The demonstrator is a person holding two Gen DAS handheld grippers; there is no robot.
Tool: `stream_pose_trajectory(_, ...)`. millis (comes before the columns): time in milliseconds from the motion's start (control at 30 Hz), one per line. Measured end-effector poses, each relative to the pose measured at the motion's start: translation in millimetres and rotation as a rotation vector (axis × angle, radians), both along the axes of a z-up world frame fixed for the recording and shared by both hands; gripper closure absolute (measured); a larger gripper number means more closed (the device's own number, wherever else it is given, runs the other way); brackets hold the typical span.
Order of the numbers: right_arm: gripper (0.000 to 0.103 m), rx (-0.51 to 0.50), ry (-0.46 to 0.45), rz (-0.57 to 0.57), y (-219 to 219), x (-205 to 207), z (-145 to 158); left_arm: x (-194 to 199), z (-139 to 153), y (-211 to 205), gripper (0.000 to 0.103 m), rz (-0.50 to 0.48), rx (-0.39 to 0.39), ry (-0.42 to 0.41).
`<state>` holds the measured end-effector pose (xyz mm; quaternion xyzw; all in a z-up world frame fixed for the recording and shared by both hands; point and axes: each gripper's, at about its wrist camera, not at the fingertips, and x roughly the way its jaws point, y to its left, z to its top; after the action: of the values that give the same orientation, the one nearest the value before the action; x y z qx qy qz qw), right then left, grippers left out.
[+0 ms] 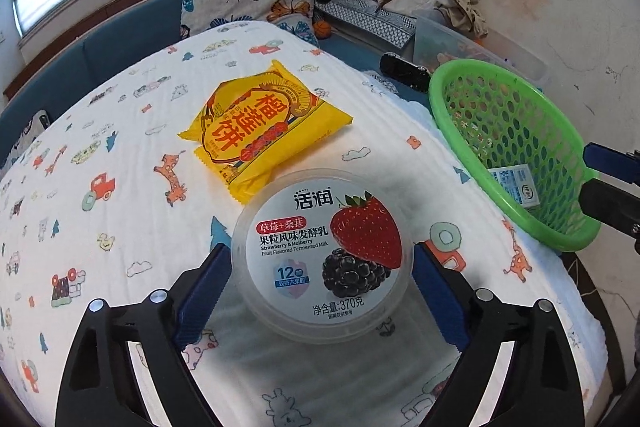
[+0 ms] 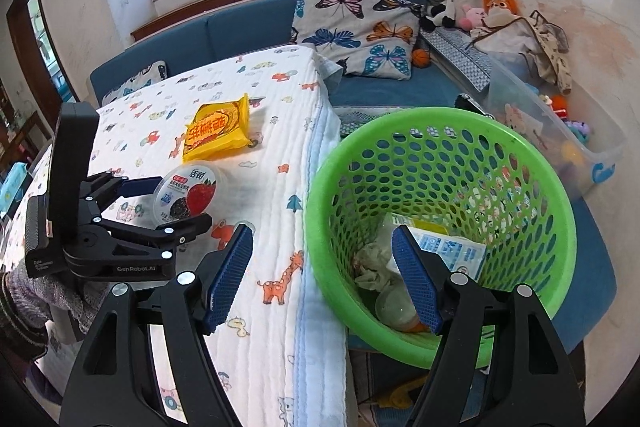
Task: Collect trash
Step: 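Move the left tool over the yogurt tub and grasp it, then grasp the yellow snack packet with the right tool while the left tool holds the yogurt tub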
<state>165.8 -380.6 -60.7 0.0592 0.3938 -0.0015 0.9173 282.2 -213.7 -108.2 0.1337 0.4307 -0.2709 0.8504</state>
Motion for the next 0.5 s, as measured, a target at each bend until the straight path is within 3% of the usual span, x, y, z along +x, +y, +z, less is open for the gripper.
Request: stream_pose_trajectory(500, 0.031, 0.015, 0.001, 0.072, 31, 29, 2, -20, 32, 47, 0.016, 0.090, -0.027, -0.064)
